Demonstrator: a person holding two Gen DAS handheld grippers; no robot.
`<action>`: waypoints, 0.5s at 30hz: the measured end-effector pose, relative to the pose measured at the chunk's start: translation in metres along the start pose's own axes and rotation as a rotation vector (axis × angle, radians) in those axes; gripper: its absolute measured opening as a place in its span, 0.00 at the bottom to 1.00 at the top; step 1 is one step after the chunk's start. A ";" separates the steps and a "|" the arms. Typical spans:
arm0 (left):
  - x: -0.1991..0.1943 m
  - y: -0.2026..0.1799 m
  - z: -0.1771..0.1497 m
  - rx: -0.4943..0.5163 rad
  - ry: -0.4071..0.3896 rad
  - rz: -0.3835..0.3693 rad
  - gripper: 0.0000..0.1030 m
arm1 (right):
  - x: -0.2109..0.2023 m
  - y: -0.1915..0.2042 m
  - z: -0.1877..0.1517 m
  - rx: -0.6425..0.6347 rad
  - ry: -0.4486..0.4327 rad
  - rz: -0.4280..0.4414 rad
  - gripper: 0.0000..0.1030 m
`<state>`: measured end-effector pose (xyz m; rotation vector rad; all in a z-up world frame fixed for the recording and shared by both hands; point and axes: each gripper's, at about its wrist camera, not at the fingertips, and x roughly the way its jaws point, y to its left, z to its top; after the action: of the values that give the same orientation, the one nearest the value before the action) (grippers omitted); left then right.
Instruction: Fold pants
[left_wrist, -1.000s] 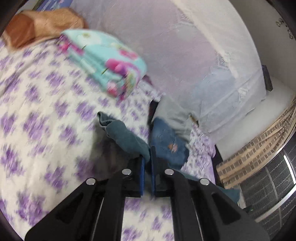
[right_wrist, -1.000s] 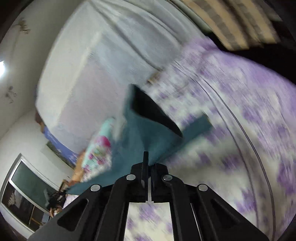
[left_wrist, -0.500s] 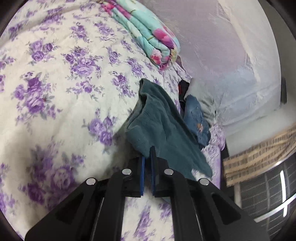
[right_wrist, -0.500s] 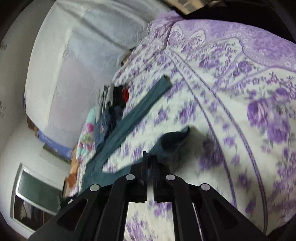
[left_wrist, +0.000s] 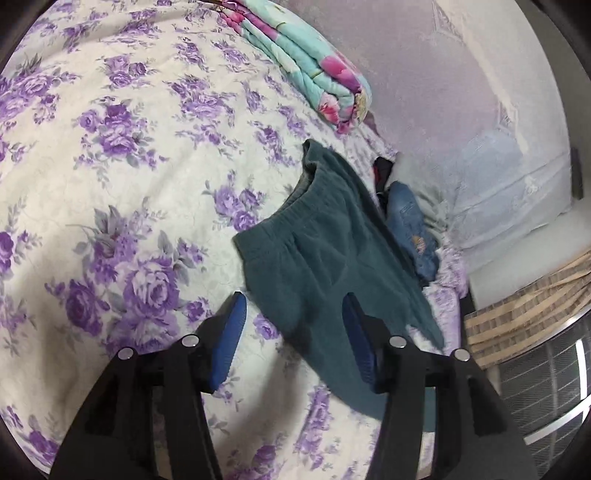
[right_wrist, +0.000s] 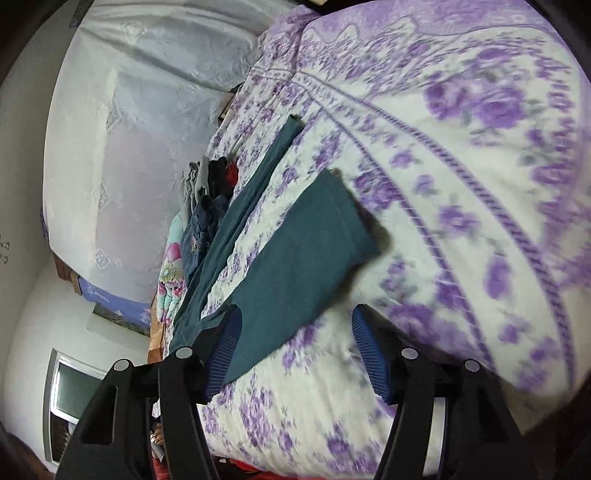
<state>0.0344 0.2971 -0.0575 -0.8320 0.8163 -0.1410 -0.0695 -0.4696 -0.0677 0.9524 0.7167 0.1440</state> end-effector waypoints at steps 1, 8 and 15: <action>0.002 -0.003 -0.001 0.009 -0.004 0.012 0.54 | 0.005 0.002 0.001 -0.012 0.000 0.001 0.60; 0.009 -0.015 -0.001 0.037 -0.013 0.031 0.73 | 0.029 0.013 0.005 -0.065 -0.033 0.000 0.39; 0.023 -0.022 0.004 0.084 -0.068 0.109 0.47 | 0.029 -0.004 0.004 -0.035 -0.029 0.029 0.03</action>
<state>0.0569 0.2747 -0.0538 -0.7085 0.7843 -0.0497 -0.0458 -0.4627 -0.0834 0.9301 0.6725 0.1671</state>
